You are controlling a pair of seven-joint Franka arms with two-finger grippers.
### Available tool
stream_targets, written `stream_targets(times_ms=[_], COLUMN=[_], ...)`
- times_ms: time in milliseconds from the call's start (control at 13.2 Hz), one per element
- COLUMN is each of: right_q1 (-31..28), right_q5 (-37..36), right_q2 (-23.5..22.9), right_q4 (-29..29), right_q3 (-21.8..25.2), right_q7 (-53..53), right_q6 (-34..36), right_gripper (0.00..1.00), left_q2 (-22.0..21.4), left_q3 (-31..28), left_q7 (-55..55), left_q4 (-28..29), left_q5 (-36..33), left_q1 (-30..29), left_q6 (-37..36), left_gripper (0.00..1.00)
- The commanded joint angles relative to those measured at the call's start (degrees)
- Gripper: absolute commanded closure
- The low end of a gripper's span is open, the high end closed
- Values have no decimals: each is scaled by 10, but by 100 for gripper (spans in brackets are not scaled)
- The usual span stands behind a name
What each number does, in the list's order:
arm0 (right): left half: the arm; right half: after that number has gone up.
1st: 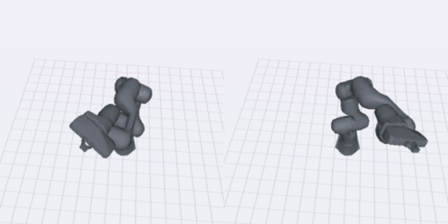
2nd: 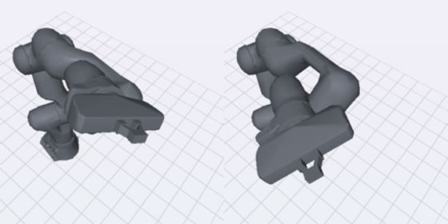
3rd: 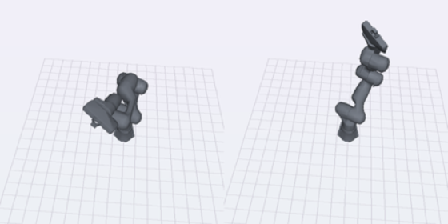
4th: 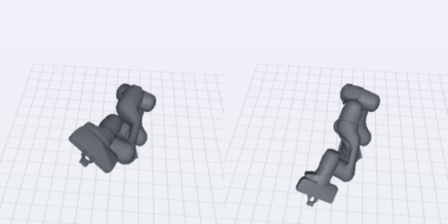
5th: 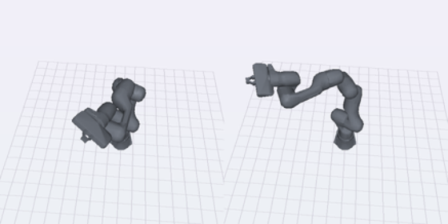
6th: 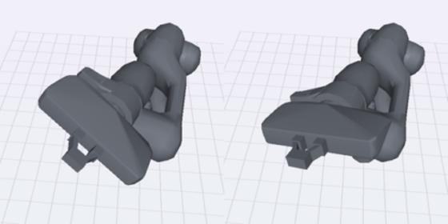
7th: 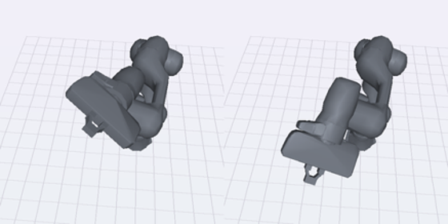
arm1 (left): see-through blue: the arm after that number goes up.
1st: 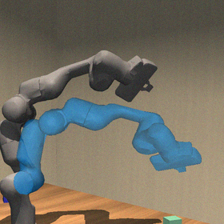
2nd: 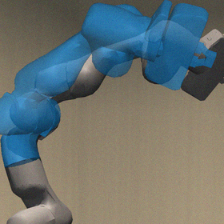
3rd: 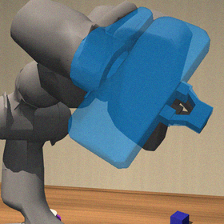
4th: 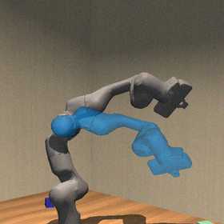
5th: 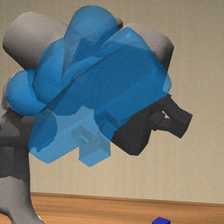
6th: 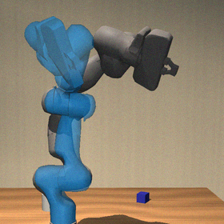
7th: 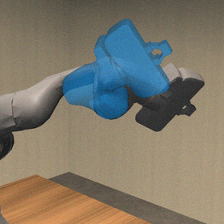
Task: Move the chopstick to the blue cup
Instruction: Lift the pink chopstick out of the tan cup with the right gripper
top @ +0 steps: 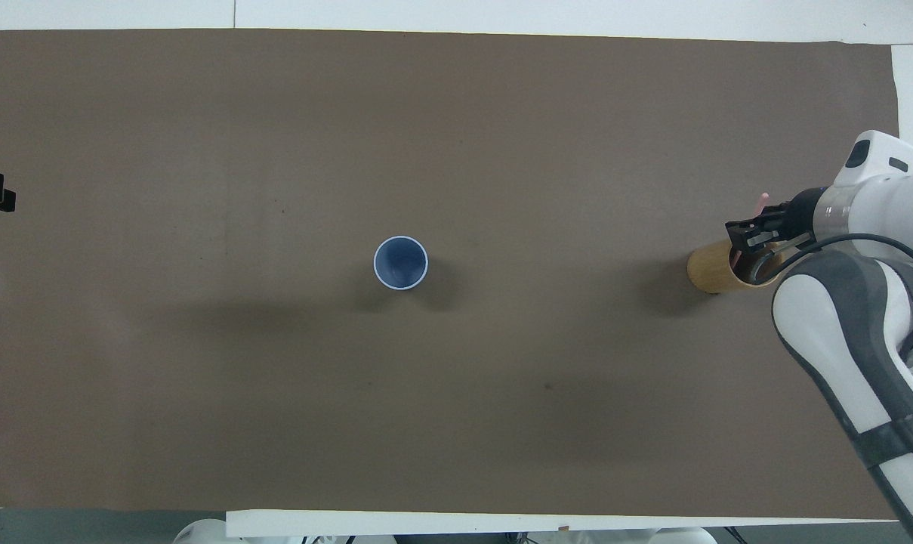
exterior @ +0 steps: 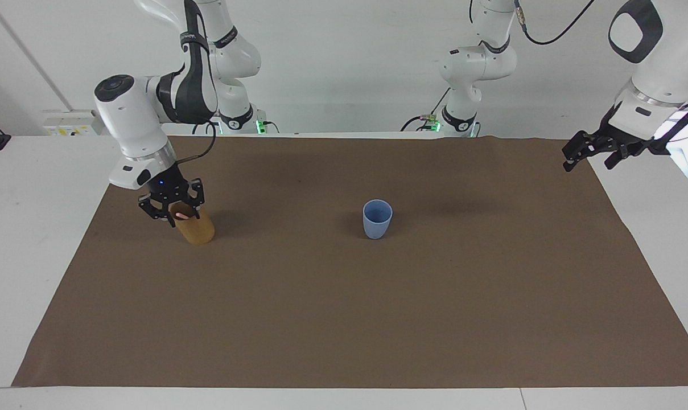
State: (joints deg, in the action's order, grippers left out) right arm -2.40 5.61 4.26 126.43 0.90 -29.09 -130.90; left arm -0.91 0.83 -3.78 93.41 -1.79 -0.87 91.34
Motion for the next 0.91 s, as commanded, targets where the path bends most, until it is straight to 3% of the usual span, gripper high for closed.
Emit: stream_targets(times_ms=[0, 455, 683, 834], right_q1=[-10, -9, -9, -7], right_q5=[13, 13, 13, 12], right_q2=[14, 7, 13, 26], right_q4=[6, -13, -45, -106], right_q3=[-2, -2, -2, -2], right_q7=[-16, -15, -19, -17], right_q6=[21, 16, 36, 125], right_gripper=[55, 100, 100, 100], left_q2=[-10, -10, -10, -10], left_q3=[-4, -4, -4, -4], left_q7=[4, 4, 4, 4], left_q4=[10, 10, 10, 10], left_q5=[-9, -9, -9, -9], left_q1=[5, 5, 5, 5], left_q6=[-5, -5, -5, -5], left_gripper=[0, 0, 0, 0])
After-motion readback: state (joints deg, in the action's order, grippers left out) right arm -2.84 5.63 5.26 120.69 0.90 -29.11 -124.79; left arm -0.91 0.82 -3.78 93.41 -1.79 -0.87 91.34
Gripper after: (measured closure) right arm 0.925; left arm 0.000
